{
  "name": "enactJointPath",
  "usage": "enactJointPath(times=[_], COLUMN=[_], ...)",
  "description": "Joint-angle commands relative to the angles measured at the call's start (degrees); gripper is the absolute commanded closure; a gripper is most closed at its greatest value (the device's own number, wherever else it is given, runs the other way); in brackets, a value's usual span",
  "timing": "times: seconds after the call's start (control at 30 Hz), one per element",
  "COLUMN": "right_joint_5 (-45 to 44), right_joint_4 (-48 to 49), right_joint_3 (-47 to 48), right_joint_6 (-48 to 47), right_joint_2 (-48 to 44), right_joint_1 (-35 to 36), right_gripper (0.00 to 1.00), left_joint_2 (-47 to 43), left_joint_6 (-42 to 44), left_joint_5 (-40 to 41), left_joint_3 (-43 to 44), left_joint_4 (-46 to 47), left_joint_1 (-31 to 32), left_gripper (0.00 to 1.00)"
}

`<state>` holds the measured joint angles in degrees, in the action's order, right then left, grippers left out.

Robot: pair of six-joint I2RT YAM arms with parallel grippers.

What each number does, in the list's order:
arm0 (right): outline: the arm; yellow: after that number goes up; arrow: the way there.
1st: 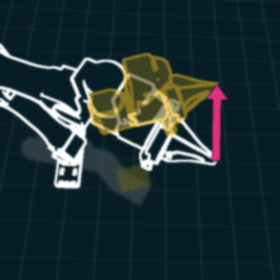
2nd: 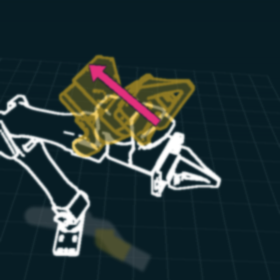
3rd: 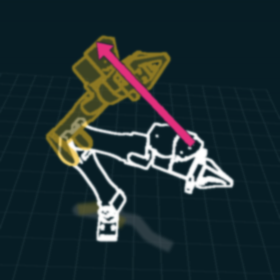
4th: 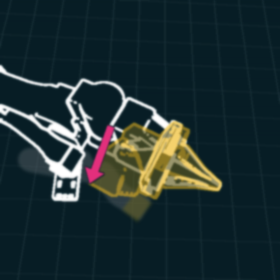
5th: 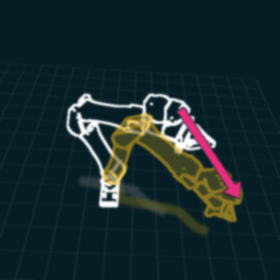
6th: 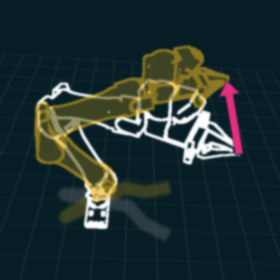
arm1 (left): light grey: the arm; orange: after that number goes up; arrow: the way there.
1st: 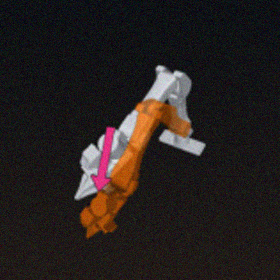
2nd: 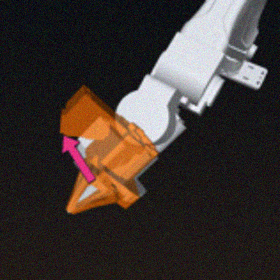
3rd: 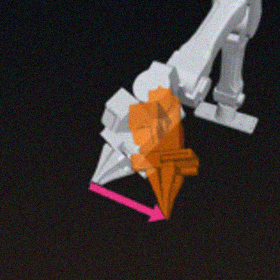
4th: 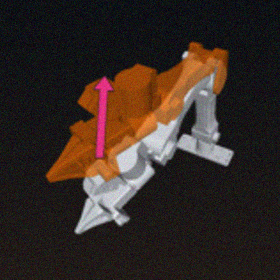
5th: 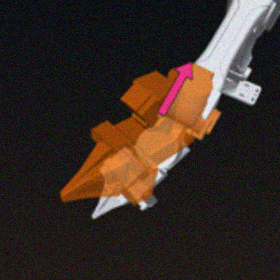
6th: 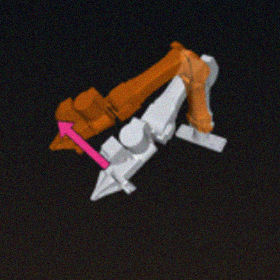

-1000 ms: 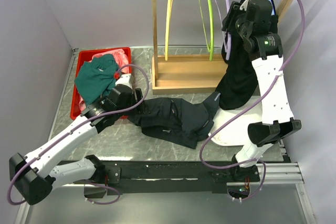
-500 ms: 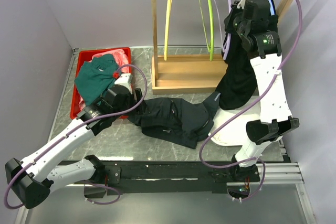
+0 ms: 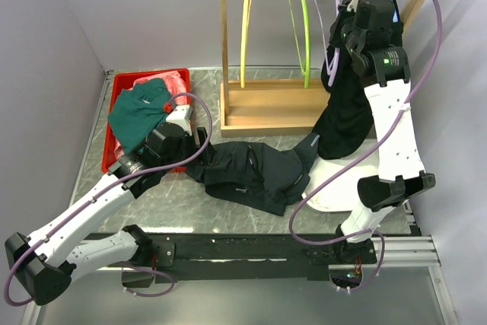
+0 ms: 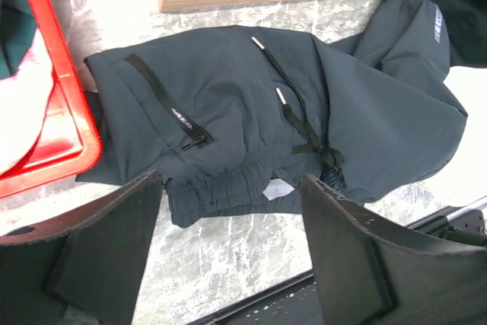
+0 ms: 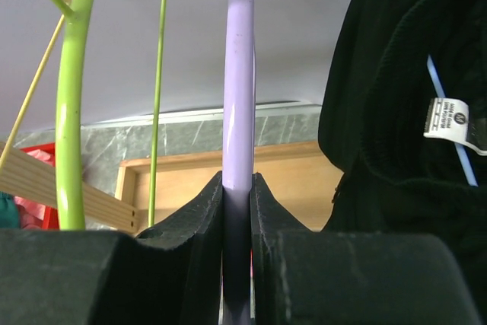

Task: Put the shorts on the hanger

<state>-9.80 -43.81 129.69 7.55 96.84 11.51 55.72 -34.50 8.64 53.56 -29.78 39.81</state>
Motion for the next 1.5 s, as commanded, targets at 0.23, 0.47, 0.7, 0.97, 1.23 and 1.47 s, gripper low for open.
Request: enactJointPath(times=[0.23,0.47,0.7,0.97,1.23,1.47], right_joint_5=[-1.71,-2.24,-2.06,-2.94,-3.55,-4.96], right_joint_4=[9.18,9.44,9.01,8.57,9.62,8.57], right_joint_3=[-5.31,-3.83,-2.25,-4.0,-9.27,-11.64], right_joint_6=[-1.84,-2.01,-2.02,-1.84,-1.22,-0.52], right_joint_2=[-7.27,-7.1,-7.37,-9.56,-13.07,-16.59], right_joint_1=[1.06,1.41,1.59,2.64,4.04,4.93], right_gripper=[1.0,1.0,1.0,1.0,1.0,1.0], left_joint_2=[-1.93,-1.32,-1.76,-1.67,1.4,3.69], left_joint_6=[0.57,-0.21,-1.53,-4.61,-4.0,-3.21], left_joint_5=[-3.9,-4.95,-8.12,-10.49,-8.82,-3.81], left_joint_3=[-0.91,0.4,1.55,2.16,3.22,1.28], left_joint_4=[3.06,3.06,3.68,4.38,1.74,1.66], left_joint_1=[0.0,0.0,-0.08,-0.09,-0.09,-0.09], left_gripper=[0.2,0.18,0.09,0.04,0.04,0.04])
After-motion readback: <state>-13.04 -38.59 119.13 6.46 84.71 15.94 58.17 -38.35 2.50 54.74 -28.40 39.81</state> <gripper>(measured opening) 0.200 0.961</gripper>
